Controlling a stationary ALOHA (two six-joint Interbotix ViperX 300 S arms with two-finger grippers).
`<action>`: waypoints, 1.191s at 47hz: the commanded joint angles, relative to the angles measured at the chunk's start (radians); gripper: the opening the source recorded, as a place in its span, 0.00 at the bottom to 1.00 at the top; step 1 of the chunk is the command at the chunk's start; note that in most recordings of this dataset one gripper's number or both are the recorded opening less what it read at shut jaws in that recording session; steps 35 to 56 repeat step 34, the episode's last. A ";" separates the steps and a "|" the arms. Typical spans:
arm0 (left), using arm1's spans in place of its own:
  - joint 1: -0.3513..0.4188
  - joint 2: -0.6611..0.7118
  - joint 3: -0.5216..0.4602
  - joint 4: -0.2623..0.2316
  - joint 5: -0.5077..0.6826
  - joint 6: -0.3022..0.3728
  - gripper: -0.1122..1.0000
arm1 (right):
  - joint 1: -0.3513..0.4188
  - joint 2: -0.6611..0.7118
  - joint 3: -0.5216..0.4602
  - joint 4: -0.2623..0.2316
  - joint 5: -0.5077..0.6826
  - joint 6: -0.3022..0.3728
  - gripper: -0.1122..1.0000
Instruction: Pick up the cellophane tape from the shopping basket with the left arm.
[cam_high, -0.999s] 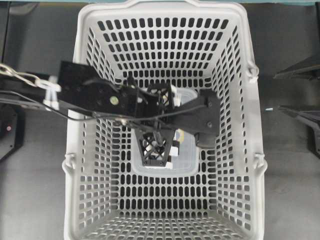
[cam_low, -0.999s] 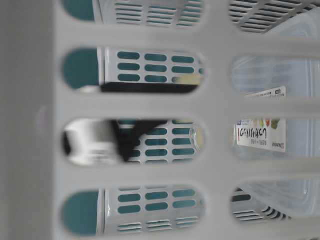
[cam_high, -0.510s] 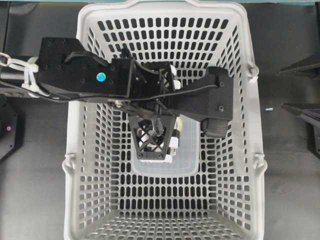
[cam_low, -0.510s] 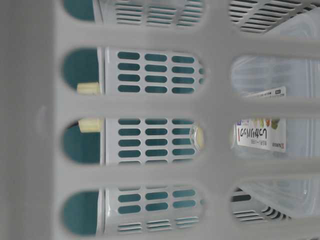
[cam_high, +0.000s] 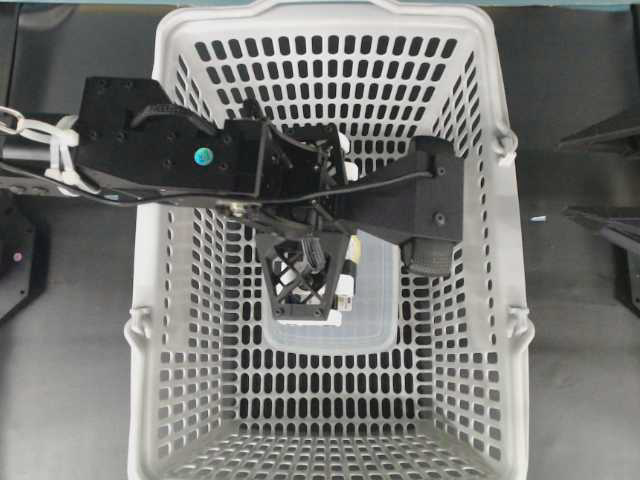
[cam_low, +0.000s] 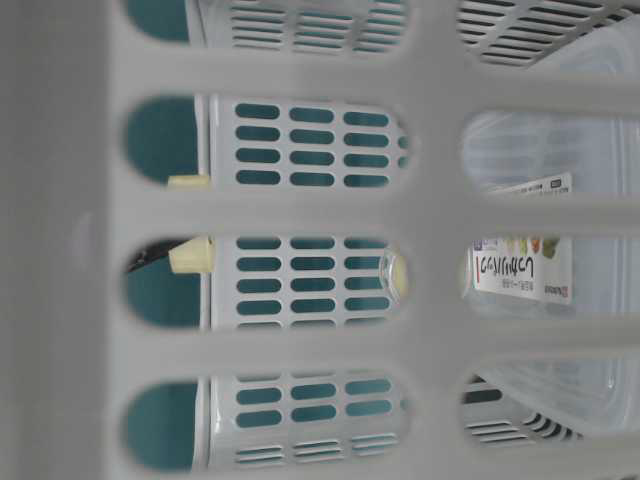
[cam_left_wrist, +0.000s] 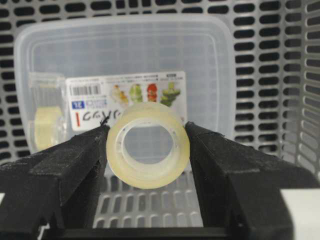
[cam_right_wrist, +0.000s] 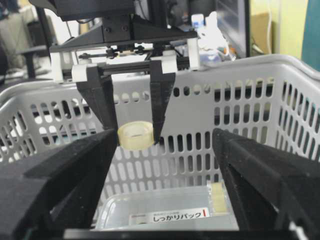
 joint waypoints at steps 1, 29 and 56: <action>-0.002 -0.037 -0.003 0.003 -0.003 -0.002 0.55 | -0.002 0.005 -0.008 0.003 -0.006 0.002 0.77; -0.002 -0.038 0.002 0.002 -0.003 0.011 0.55 | -0.002 0.005 -0.006 0.003 -0.005 -0.002 0.77; -0.002 -0.038 0.002 0.002 -0.003 0.011 0.55 | -0.002 0.005 -0.006 0.003 -0.008 -0.002 0.77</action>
